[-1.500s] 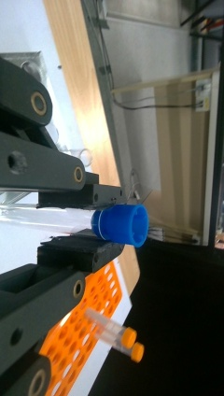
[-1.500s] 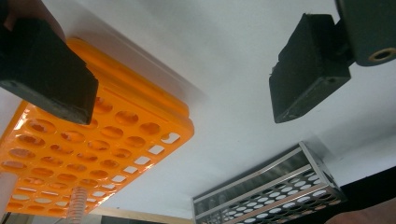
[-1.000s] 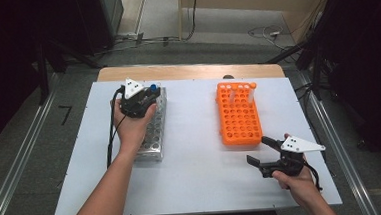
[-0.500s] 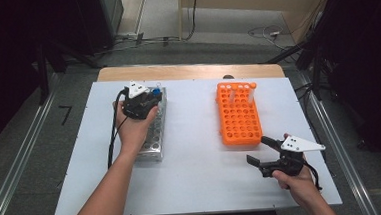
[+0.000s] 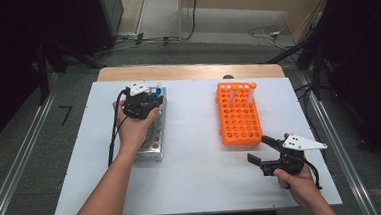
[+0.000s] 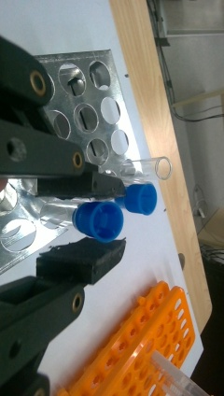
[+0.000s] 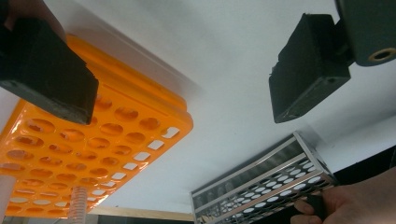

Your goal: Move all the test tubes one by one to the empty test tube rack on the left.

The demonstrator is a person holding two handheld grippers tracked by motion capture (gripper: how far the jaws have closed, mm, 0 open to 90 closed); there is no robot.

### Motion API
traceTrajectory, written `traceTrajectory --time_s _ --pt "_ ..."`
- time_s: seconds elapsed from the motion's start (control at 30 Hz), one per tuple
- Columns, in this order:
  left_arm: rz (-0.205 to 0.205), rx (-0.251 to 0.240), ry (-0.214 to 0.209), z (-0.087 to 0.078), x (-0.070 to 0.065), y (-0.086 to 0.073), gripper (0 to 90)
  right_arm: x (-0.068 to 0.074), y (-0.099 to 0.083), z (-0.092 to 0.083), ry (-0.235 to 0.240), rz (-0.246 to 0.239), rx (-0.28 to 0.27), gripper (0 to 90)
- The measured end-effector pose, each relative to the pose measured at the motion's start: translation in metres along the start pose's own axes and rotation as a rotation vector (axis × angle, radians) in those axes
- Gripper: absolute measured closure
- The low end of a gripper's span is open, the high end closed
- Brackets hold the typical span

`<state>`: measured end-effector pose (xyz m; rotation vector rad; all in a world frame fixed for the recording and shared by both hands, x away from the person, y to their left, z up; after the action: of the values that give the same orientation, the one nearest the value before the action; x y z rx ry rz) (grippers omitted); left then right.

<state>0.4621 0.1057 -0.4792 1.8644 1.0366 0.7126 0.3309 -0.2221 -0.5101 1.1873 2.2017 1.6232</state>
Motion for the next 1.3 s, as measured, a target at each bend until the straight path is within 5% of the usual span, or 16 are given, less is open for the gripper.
traceTrajectory --time_s 0.2,0.4,0.63,0.97,1.3 --pt "-0.033 -0.012 -0.070 -0.006 -0.006 0.002 54.5 -0.002 0.002 0.001 -0.014 -0.005 0.000 6.6" --pt "-0.054 -0.038 -0.125 -0.016 -0.016 0.005 26.9 -0.004 0.004 0.003 -0.026 0.001 -0.002 6.6" --pt "-0.058 -0.071 -0.181 -0.033 -0.036 0.003 5.3 -0.008 0.012 0.006 -0.045 0.007 -0.004 6.9" --pt "-0.057 -0.124 -0.226 -0.060 -0.055 -0.007 0.0 -0.021 0.027 0.018 -0.119 -0.028 0.015 6.9" --pt "-0.050 -0.153 -0.250 -0.080 -0.071 -0.016 0.0 -0.044 0.052 0.033 -0.159 0.002 0.000 6.9"
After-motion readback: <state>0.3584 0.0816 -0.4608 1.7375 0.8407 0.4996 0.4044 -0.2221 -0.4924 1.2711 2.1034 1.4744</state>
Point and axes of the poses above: each handheld gripper's, and its own axes: z roughly forward along the jaws, y roughly out of its top, x roughly to its left, the point moved 10 cm from there along z, roughly forward along the jaws, and after that the axes turned 10 degrees about z, right-handed, at the moved point
